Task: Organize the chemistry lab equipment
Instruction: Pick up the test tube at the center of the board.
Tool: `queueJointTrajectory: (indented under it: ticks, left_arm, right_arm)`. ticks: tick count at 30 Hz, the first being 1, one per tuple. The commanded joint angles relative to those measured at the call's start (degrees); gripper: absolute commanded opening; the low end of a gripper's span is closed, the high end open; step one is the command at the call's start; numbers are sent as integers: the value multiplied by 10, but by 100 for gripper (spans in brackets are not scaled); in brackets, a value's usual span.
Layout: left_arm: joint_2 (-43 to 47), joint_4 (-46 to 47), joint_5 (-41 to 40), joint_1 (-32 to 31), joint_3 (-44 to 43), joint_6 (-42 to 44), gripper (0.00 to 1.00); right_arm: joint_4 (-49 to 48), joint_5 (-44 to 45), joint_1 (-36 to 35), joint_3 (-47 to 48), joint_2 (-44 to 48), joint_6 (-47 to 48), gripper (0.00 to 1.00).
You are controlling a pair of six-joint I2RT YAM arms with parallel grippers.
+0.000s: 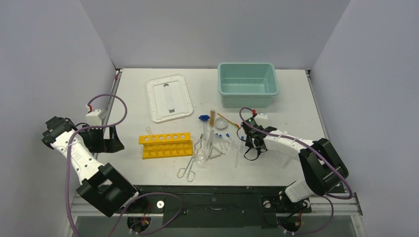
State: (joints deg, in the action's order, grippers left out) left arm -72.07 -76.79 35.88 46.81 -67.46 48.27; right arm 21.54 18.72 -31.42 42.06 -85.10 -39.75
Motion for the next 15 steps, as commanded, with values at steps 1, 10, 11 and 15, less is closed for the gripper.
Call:
queueJointTrajectory:
  ticks: [1,10,11,15]
  left_arm:
    - [6,-1,19,-3,-25,8,97]
    - [7,-4,21,-3,-27,8,96]
    - [8,-8,22,-3,-28,9,96]
    - [7,-40,37,-4,-44,21,97]
  right_arm:
    - [-21,22,4,10,-9,-2,28]
    - [-37,17,5,11,-41,-6,28]
    - [-38,16,5,14,-44,-6,26]
    - [-37,7,5,25,-48,-5,3]
